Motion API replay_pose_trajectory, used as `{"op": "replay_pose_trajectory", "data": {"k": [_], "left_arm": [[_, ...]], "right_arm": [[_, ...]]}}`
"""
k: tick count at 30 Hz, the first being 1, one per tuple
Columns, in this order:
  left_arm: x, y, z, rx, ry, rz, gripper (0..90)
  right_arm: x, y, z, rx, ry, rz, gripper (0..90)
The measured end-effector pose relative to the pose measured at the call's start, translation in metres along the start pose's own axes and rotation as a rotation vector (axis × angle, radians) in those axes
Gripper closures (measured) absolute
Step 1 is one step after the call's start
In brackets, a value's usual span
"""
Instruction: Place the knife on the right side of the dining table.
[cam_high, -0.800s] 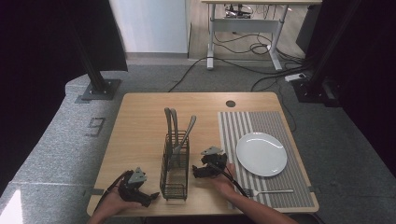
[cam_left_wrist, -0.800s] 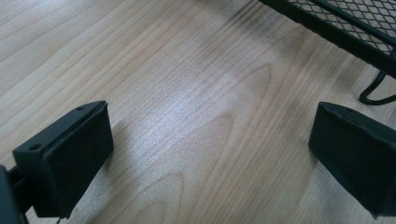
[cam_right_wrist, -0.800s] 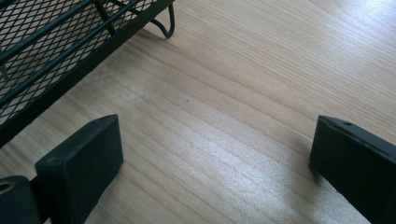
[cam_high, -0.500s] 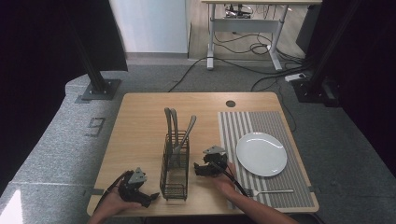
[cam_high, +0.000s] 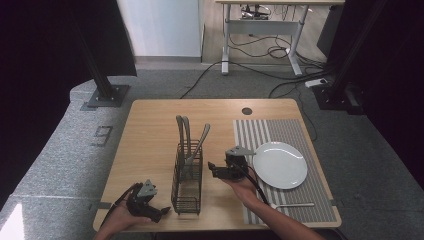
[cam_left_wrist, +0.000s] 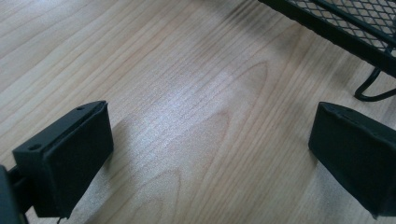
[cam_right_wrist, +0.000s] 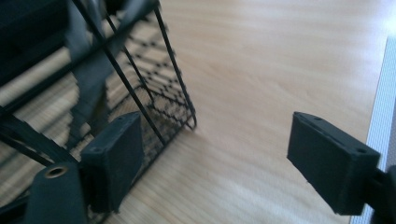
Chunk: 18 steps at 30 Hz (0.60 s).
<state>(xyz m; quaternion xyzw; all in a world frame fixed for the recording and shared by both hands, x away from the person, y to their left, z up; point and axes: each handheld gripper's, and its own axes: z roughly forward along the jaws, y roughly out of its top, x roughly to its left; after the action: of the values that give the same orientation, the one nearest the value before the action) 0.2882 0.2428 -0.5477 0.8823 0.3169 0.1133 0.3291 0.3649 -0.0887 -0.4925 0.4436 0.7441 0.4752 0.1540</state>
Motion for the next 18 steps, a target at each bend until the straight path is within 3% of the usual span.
{"op": "replay_pose_trajectory", "data": {"k": [7,13,16,18], "left_arm": [[0.0,0.0,0.0,-0.002,0.002,-0.002,0.0],[0.0,0.0,0.0,-0.003,0.004,-0.002,0.0],[-0.001,0.0,0.0,-0.003,0.003,-0.003,0.0],[-0.001,0.0,0.0,-0.004,0.003,-0.005,0.0]], "right_arm": [[-0.004,0.021,-0.01,-0.053,0.058,0.017,25.7],[-0.007,0.036,-0.007,-0.076,0.086,0.031,29.4],[-0.007,0.042,-0.004,-0.088,0.091,0.024,30.3],[-0.005,0.051,0.001,-0.101,0.089,-0.008,31.8]]}}
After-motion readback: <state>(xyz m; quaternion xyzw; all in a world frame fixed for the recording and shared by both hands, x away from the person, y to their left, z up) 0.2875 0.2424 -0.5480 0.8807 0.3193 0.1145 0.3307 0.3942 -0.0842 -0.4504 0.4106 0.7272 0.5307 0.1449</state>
